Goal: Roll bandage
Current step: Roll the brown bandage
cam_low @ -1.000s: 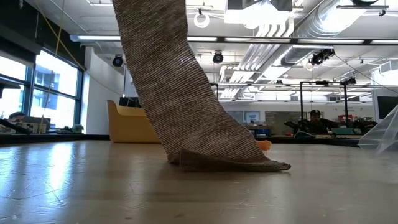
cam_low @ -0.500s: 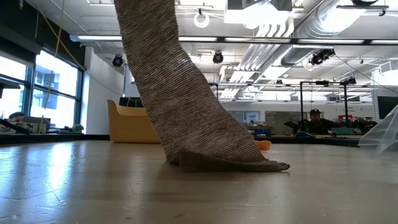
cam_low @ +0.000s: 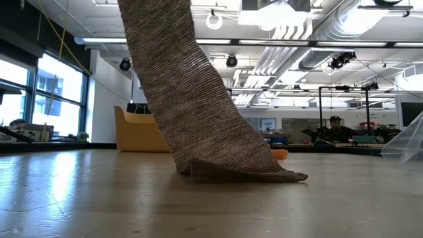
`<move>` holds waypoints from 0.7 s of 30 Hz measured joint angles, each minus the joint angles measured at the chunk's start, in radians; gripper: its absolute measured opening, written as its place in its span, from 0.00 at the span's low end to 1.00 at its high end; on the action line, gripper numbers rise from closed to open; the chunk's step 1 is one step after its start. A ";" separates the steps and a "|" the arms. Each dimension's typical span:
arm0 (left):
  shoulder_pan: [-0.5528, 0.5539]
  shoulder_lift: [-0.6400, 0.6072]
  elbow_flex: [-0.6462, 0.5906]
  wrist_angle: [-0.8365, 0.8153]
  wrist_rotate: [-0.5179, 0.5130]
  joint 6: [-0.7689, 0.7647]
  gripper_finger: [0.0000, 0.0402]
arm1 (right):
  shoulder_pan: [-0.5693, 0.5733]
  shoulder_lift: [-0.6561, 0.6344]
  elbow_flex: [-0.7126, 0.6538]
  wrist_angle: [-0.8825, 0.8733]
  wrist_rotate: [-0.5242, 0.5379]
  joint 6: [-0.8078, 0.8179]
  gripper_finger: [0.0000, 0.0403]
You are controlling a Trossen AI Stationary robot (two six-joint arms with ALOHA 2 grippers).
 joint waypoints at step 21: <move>-0.057 -0.064 0.000 -0.078 0.027 0.037 0.24 | 0.033 -0.012 0.000 0.009 0.051 0.045 0.00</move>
